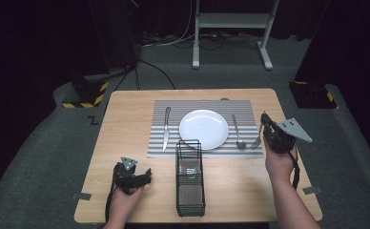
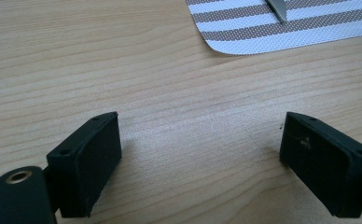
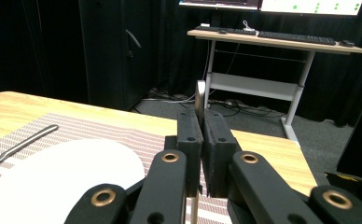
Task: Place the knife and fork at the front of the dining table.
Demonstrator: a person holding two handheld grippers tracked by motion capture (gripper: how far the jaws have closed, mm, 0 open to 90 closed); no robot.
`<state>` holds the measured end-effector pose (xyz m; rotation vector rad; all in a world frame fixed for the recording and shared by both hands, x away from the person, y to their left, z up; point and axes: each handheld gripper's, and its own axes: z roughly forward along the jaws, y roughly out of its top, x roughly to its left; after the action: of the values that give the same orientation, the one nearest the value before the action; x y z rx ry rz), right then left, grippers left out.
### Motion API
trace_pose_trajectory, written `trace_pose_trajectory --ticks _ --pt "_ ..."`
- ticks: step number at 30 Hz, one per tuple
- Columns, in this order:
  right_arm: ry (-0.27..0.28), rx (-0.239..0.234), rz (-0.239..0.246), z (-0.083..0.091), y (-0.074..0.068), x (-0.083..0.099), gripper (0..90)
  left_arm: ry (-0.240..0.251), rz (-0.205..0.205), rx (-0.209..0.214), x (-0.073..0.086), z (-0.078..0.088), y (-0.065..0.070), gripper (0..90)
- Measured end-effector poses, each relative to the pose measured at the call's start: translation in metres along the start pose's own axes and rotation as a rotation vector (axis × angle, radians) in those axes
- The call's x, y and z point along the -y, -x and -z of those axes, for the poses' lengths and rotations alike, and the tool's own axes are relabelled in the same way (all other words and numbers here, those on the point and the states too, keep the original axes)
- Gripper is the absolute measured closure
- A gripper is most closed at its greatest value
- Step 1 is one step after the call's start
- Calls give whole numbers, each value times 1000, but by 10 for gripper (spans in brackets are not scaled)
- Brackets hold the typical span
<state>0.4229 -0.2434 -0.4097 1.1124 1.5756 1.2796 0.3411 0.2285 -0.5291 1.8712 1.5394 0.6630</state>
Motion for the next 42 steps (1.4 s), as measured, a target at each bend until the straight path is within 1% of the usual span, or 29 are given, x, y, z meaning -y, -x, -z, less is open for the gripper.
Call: trace_pose_trajectory --ticks 3,6,8,10,13,18,29,42 --pt "-7 3 4 -5 -1 0 868 0 0 0 0 0 0 126" --pt "-29 8 10 -12 -1 5 868 0 0 0 0 0 0 126" --pt "-66 -3 1 -21 -1 12 868 0 0 0 0 0 0 126" --pt "-51 0 3 -23 -1 15 868 0 0 0 0 0 0 126" --pt "-60 2 7 -27 -2 14 869 0 0 0 0 0 0 126" --pt "-69 3 -1 -34 -2 12 869 0 0 0 0 0 0 126" --pt "-112 3 -53 -57 7 10 868 0 0 0 0 0 0 126" --pt "-154 10 -91 -86 13 13 868 0 0 0 0 0 0 126"
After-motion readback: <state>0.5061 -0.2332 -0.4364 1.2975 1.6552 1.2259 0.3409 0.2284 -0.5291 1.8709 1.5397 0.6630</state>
